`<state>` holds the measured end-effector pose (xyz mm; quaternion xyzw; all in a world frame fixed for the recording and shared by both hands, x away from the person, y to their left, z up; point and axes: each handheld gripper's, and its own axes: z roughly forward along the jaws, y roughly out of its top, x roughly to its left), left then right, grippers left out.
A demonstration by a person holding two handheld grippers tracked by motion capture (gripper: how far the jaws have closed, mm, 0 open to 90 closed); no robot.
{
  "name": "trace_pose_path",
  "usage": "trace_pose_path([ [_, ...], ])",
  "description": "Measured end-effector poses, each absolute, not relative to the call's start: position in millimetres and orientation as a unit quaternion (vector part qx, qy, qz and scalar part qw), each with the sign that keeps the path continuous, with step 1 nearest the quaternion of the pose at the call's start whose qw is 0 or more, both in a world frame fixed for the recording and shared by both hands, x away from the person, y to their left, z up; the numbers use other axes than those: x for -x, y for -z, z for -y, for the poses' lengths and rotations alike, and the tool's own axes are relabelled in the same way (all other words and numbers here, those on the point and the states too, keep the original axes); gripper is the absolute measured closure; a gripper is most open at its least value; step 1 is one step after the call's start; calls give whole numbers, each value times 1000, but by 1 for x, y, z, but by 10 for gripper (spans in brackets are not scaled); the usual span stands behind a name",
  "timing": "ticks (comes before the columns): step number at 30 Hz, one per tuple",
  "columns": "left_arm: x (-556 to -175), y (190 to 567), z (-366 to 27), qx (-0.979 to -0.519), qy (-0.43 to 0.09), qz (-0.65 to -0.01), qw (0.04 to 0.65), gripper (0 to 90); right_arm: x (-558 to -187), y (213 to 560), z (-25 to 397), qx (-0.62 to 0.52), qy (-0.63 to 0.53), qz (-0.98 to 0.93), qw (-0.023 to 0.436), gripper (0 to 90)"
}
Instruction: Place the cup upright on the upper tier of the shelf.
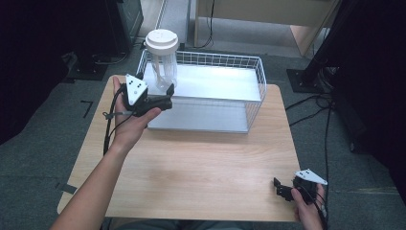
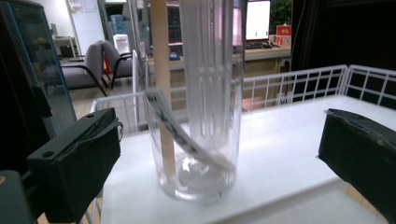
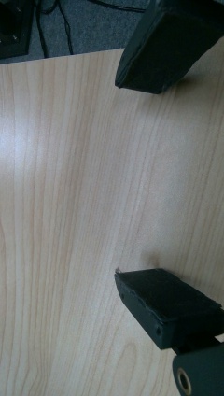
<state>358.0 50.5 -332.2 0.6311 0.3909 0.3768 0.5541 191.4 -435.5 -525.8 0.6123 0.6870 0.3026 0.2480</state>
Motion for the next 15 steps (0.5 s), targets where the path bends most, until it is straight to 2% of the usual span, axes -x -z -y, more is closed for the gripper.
trace_pose_path([
  [15,-327,384,-73,-660,-354,-405,524,0,-192,526,436,-611,-303,-688,249,65],
])
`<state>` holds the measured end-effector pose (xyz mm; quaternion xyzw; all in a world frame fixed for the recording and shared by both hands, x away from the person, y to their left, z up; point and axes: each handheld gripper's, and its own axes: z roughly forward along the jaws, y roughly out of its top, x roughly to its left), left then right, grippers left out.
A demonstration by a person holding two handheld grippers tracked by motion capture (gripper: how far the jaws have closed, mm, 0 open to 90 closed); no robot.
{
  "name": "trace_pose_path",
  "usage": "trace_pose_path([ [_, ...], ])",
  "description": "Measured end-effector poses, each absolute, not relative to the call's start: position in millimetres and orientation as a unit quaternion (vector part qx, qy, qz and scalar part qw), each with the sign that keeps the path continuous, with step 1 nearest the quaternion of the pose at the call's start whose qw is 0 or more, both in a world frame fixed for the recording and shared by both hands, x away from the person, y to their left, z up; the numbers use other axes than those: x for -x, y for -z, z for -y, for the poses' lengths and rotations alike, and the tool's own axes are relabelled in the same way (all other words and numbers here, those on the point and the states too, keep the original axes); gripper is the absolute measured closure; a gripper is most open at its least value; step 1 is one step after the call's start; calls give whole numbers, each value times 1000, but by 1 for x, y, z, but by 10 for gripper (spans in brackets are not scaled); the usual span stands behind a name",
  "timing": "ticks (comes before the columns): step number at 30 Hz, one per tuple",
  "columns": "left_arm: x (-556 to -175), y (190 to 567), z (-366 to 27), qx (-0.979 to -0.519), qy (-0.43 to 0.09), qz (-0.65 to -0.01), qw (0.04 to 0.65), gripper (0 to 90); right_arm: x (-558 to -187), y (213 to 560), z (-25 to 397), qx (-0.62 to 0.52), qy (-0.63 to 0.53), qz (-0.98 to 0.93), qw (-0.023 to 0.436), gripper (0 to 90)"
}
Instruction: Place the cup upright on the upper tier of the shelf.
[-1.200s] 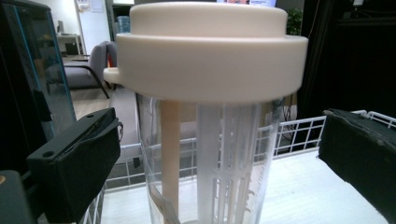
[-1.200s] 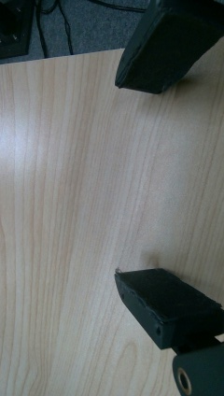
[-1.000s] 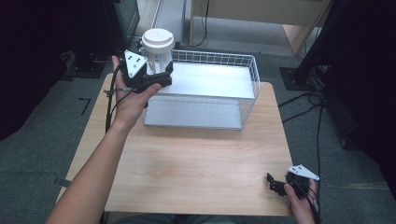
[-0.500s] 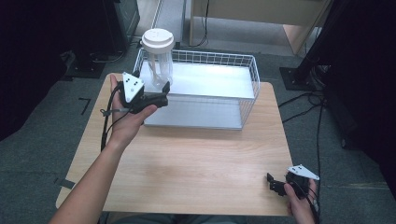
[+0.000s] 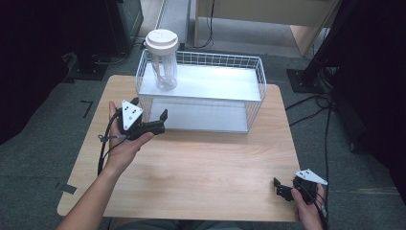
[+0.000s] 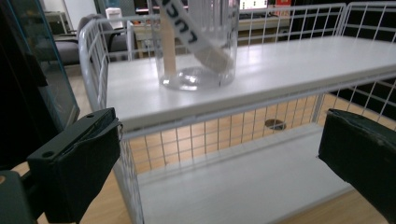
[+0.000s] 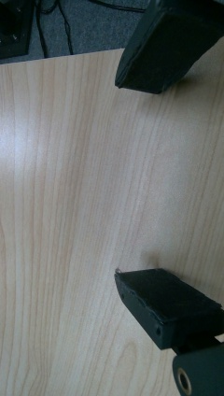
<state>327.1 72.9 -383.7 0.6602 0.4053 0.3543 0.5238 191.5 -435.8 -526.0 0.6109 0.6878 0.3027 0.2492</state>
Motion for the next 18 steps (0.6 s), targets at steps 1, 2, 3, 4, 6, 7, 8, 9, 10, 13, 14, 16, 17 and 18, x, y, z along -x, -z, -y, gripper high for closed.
trace_pose_path([
  [1,-324,390,-76,-662,-349,-409,522,0,-192,526,436,-611,-303,-688,249,65],
  [2,-324,390,-76,-662,-349,-409,522,0,-192,526,436,-612,-303,-687,249,65],
  [3,-322,395,-78,-663,-348,-411,520,0,-192,526,436,-612,-303,-687,249,65],
  [4,-320,400,-80,-663,-345,-413,520,0,-192,526,436,-612,-303,-687,249,65],
  [6,-317,408,-83,-666,-344,-415,516,0,-192,526,436,-612,-303,-687,249,65],
  [7,-315,412,-84,-667,-341,-418,515,0,-192,526,436,-612,-303,-687,249,65],
  [8,-313,416,-86,-668,-339,-419,513,0,-192,526,436,-612,-303,-687,249,65],
  [9,-311,421,-87,-670,-337,-420,511,0,-192,526,436,-611,-303,-687,249,65],
  [10,-309,424,-89,-670,-335,-421,511,0,-192,526,436,-611,-303,-687,249,65],
  [13,-304,432,-93,-672,-331,-424,509,0,-192,526,436,-612,-303,-687,249,65],
  [14,-302,435,-95,-674,-331,-424,506,0,-192,526,436,-612,-303,-687,249,65],
  [16,-299,439,-98,-675,-333,-424,504,0,-192,526,436,-612,-303,-687,249,65],
  [17,-298,441,-100,-675,-333,-425,503,0,-191,526,436,-612,-303,-687,249,65],
  [18,-296,442,-102,-674,-331,-426,504,0,-191,526,436,-612,-303,-687,249,65],
])
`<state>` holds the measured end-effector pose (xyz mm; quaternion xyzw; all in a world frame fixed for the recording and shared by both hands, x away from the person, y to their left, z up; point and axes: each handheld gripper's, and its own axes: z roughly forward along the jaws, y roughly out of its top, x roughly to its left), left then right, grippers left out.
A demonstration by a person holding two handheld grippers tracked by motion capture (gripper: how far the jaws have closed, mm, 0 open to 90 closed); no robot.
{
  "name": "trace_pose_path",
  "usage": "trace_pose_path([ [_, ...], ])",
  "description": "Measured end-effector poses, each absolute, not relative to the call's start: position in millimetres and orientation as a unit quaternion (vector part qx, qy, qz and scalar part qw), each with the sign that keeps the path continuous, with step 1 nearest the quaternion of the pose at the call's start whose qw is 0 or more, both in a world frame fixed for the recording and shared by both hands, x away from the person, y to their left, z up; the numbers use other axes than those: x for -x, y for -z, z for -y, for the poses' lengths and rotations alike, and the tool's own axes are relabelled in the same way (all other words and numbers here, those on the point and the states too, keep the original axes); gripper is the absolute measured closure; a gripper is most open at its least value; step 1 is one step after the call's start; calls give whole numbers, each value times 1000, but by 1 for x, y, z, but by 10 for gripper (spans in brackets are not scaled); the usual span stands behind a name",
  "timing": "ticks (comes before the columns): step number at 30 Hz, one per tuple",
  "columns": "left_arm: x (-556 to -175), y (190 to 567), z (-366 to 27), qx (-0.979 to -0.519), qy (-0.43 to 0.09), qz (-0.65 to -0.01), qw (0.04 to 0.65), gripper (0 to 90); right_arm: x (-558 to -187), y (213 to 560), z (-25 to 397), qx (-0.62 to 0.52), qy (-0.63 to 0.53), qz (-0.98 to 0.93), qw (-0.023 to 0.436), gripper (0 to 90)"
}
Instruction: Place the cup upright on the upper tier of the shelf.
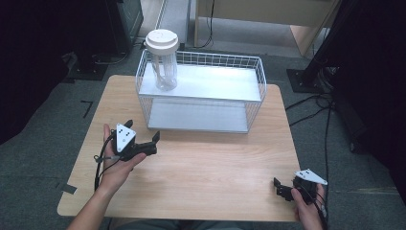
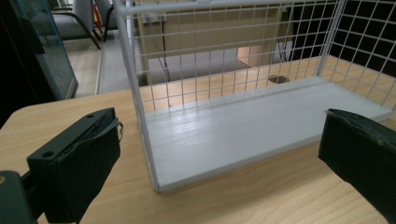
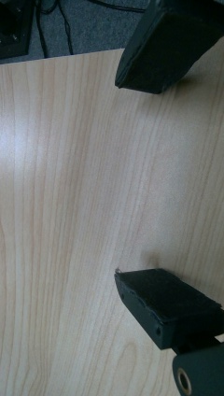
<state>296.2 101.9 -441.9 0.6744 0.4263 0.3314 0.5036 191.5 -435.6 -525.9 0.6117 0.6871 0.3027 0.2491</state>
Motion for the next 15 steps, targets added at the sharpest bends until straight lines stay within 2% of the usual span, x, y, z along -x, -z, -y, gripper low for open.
trace_pose_path([
  [15,-265,476,-133,-694,-323,-435,474,0,-191,526,435,-612,-303,-687,249,65],
])
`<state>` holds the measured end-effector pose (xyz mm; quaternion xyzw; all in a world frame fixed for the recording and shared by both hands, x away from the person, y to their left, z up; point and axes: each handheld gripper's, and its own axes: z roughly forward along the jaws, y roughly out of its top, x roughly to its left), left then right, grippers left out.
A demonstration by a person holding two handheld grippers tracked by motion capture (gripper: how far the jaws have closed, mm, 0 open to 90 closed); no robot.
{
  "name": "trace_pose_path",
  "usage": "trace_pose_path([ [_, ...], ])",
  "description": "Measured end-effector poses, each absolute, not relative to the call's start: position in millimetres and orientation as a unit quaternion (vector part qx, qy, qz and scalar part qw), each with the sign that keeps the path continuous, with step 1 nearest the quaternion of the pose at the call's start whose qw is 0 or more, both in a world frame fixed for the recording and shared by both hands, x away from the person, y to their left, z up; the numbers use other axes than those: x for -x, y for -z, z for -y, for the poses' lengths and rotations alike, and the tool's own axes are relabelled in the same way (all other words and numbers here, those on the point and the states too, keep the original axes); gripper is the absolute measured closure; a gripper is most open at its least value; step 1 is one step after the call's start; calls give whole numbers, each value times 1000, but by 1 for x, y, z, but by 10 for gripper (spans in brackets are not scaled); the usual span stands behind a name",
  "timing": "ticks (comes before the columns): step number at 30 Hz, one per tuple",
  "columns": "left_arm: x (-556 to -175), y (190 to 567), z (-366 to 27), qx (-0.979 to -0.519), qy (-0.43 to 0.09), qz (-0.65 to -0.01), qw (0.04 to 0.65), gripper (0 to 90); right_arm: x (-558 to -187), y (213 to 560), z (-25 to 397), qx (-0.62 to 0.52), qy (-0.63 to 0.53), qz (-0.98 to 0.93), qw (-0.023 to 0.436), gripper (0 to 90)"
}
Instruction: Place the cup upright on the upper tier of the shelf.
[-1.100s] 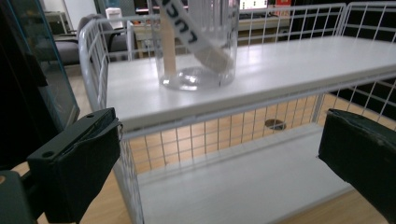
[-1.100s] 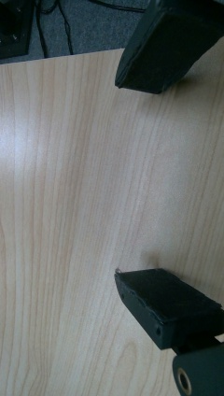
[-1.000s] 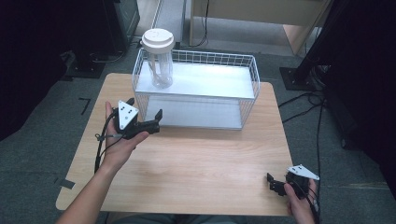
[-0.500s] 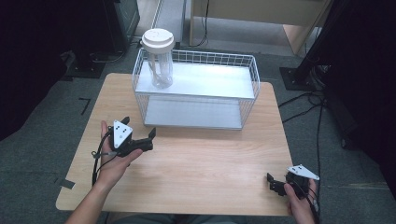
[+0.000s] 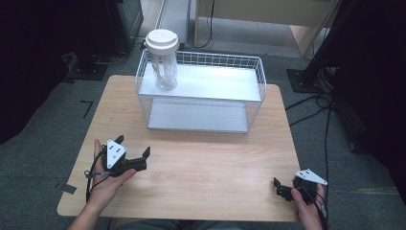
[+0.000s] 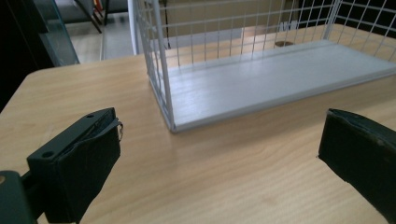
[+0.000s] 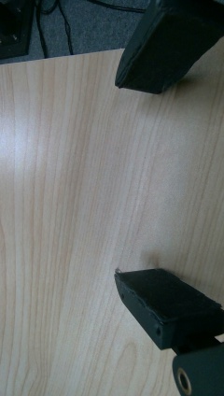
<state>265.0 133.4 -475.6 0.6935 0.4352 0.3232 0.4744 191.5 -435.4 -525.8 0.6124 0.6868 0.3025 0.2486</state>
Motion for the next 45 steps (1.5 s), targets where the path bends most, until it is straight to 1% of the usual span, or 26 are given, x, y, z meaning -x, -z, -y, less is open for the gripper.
trace_pose_path([
  [12,-248,503,-171,-704,-310,-461,443,0,-191,526,435,-614,-301,-685,250,65],
  [16,-245,507,-181,-717,-303,-470,417,0,-191,526,435,-614,-301,-685,250,65],
  [20,-242,510,-189,-738,-296,-480,371,0,-191,526,435,-614,-301,-685,250,65],
  [22,-240,512,-193,-751,-283,-481,353,0,-191,526,435,-614,-301,-685,250,65],
  [25,-240,512,-199,-757,-269,-497,328,0,-191,526,435,-614,-301,-685,250,65],
  [30,-242,516,-205,-755,-259,-515,312,0,-191,526,435,-615,-301,-685,250,65],
  [36,-244,516,-208,-753,-255,-522,311,0,-191,526,435,-615,-301,-685,250,65],
  [39,-246,517,-209,-757,-256,-524,294,0,-191,526,435,-614,-301,-685,250,65],
  [40,-247,518,-209,-760,-252,-526,286,0,-191,526,435,-615,-301,-685,250,65],
  [45,-251,519,-212,-759,-221,-537,295,0,-191,526,435,-614,-301,-685,250,65],
])
